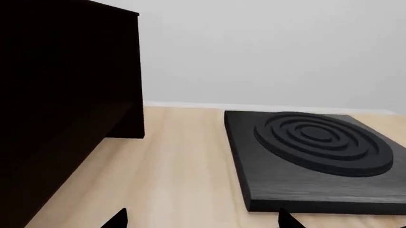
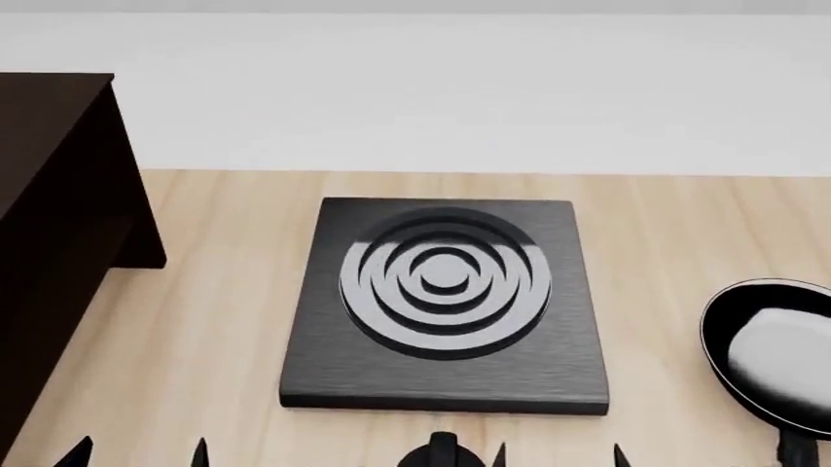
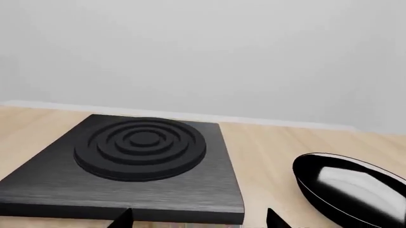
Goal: Put the frying pan on the cabinet shelf.
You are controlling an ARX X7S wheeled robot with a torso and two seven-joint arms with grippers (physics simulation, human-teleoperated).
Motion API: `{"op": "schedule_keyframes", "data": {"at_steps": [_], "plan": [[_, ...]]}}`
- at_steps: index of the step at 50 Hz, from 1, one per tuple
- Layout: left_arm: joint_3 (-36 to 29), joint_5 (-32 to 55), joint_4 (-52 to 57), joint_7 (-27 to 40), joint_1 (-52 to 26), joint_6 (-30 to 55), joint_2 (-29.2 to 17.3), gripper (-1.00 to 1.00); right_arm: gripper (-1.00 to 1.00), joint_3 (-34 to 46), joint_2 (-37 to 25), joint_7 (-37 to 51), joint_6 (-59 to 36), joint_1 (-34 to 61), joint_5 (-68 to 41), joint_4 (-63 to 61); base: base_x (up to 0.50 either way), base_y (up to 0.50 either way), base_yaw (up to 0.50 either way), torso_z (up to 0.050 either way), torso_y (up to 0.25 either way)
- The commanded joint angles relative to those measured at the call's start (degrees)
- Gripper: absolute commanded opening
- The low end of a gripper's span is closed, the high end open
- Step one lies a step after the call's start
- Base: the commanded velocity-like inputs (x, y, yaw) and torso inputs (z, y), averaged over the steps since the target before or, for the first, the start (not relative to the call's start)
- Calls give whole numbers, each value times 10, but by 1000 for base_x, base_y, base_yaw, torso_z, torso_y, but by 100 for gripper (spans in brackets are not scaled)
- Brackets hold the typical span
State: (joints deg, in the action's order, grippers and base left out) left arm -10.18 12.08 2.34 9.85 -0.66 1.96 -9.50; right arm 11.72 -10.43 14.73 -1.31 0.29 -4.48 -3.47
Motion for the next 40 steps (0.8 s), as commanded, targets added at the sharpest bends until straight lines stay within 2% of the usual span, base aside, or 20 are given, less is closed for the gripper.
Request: {"op": "schedule_keyframes", "data": {"at_steps": [1,3,4,5,6,18,24,30,40], "plan": [[1,9,10,14,-4,34,-2,100,100,5,-2,-2,-4,1,-6,2,0,0,0,0,0],[1,9,10,14,-4,34,-2,100,100,5,-2,-2,-4,1,-6,2,0,0,0,0,0],[107,-53,-111,-120,-35,-76,82,100,100,-96,85,-149,0,48,50,120,0,0,0,0,0],[94,-78,-25,-82,3,10,81,100,100,-98,89,-109,-4,-8,85,34,0,0,0,0,0],[94,-71,26,-80,5,65,79,100,100,-97,88,-107,-8,-10,80,3,0,0,0,0,0],[72,-63,38,-64,8,72,63,100,100,-85,73,-91,-32,-6,55,-20,0,0,0,0,0],[68,-53,112,-54,12,120,53,100,100,-86,63,-82,-64,0,53,-62,0,0,0,0,0],[67,-30,203,-42,6,213,46,100,100,-103,51,-78,-177,11,34,-194,0,0,0,0,0],[77,26,312,-22,-55,402,31,100,100,-137,12,-87,-364,59,8,-315,0,0,0,0,0]]}}
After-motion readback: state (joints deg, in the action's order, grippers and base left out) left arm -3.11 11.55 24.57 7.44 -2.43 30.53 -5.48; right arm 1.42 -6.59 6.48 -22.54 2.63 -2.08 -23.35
